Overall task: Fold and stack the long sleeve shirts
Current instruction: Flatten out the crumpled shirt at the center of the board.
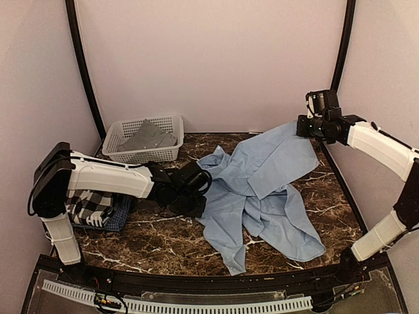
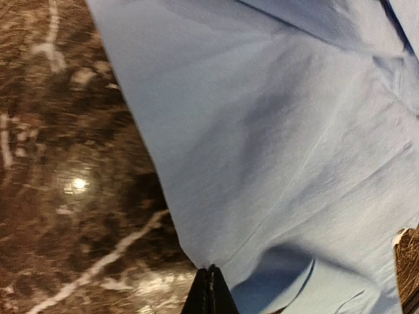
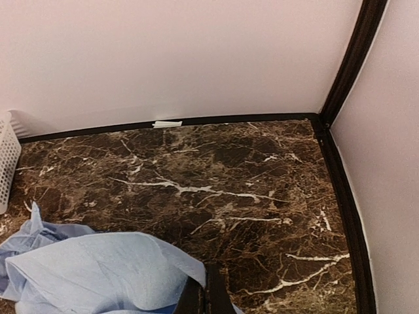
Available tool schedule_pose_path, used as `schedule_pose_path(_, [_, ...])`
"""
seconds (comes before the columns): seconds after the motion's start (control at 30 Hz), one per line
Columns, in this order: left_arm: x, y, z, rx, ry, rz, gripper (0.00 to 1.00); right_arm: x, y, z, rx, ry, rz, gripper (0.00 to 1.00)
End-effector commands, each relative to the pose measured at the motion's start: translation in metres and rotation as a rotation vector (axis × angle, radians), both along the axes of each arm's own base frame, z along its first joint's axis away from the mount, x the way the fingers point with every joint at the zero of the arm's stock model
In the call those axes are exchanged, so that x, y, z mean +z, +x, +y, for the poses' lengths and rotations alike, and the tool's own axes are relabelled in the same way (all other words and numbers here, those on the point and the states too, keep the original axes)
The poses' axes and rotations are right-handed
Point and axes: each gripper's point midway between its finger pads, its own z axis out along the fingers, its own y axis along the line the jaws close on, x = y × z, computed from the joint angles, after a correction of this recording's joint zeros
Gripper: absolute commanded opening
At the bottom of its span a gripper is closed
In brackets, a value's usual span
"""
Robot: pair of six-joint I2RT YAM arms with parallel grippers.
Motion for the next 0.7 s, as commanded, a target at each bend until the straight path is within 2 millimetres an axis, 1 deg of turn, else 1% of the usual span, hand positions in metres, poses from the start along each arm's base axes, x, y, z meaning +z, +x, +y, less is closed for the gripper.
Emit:
schedule_pose_path(0.0, [0.063, 0.032, 0.066, 0.145, -0.018, -0.11, 0.0, 0.013, 0.015, -0.033, -0.102, -0.071, -0.045, 0.0])
schedule_pose_path(0.03, [0.068, 0.041, 0.079, 0.171, -0.008, -0.127, 0.0, 0.011, 0.018, -0.038, -0.115, -0.083, -0.043, 0.0])
schedule_pose_path(0.07, [0.079, 0.043, 0.087, 0.181, -0.014, -0.145, 0.0, 0.011, 0.02, -0.044, -0.131, -0.093, -0.045, 0.0])
schedule_pose_path(0.1, [0.085, 0.051, 0.099, 0.2, -0.008, -0.159, 0.0, 0.011, 0.023, -0.049, -0.144, -0.103, -0.046, 0.0])
schedule_pose_path(0.13, [0.093, 0.054, 0.105, 0.211, -0.015, -0.171, 0.0, 0.011, 0.026, -0.056, -0.159, -0.109, -0.048, 0.0])
schedule_pose_path(0.2, [0.103, 0.07, 0.126, 0.253, -0.013, -0.187, 0.0, 0.011, 0.032, -0.07, -0.191, -0.12, -0.053, 0.0])
schedule_pose_path(0.23, [0.109, 0.076, 0.131, 0.258, -0.014, -0.199, 0.0, 0.012, 0.036, -0.078, -0.211, -0.131, -0.055, 0.0])
schedule_pose_path(0.27, [0.112, 0.083, 0.141, 0.277, -0.007, -0.202, 0.0, 0.011, 0.039, -0.086, -0.233, -0.143, -0.057, 0.0])
schedule_pose_path(0.3, [0.118, 0.089, 0.144, 0.287, -0.017, -0.21, 0.0, 0.011, 0.041, -0.096, -0.257, -0.154, -0.058, 0.0])
schedule_pose_path(0.33, [0.12, 0.096, 0.154, 0.306, -0.013, -0.21, 0.0, 0.011, 0.044, -0.105, -0.282, -0.158, -0.06, 0.0])
schedule_pose_path(0.37, [0.126, 0.102, 0.156, 0.315, -0.02, -0.218, 0.0, 0.012, 0.047, -0.115, -0.304, -0.161, -0.067, 0.0])
schedule_pose_path(0.4, [0.127, 0.108, 0.165, 0.332, -0.018, -0.217, 0.0, 0.012, 0.05, -0.124, -0.324, -0.156, -0.076, 0.0])
schedule_pose_path(0.43, [0.131, 0.113, 0.167, 0.342, -0.021, -0.221, 0.0, 0.013, 0.054, -0.131, -0.338, -0.148, -0.085, 0.0])
schedule_pose_path(0.47, [0.133, 0.12, 0.176, 0.359, -0.02, -0.224, 0.0, 0.014, 0.058, -0.138, -0.35, -0.139, -0.092, 0.0])
schedule_pose_path(0.5, [0.138, 0.125, 0.179, 0.366, -0.024, -0.23, 0.0, 0.015, 0.063, -0.145, -0.362, -0.134, -0.098, 0.0])
schedule_pose_path(0.53, [0.141, 0.132, 0.188, 0.386, -0.024, -0.236, 0.0, 0.011, 0.068, -0.15, -0.373, -0.132, -0.089, 0.0])
schedule_pose_path(0.57, [0.148, 0.137, 0.191, 0.395, -0.028, -0.246, 0.0, 0.01, 0.072, -0.156, -0.384, -0.13, -0.085, 0.0])
schedule_pose_path(0.6, [0.15, 0.142, 0.197, 0.402, -0.028, -0.25, 0.0, 0.009, 0.076, -0.159, -0.39, -0.125, -0.084, 0.0])
schedule_pose_path(0.67, [0.156, 0.15, 0.202, 0.414, -0.035, -0.258, 0.0, 0.008, 0.083, -0.158, -0.383, -0.113, -0.089, 0.0])
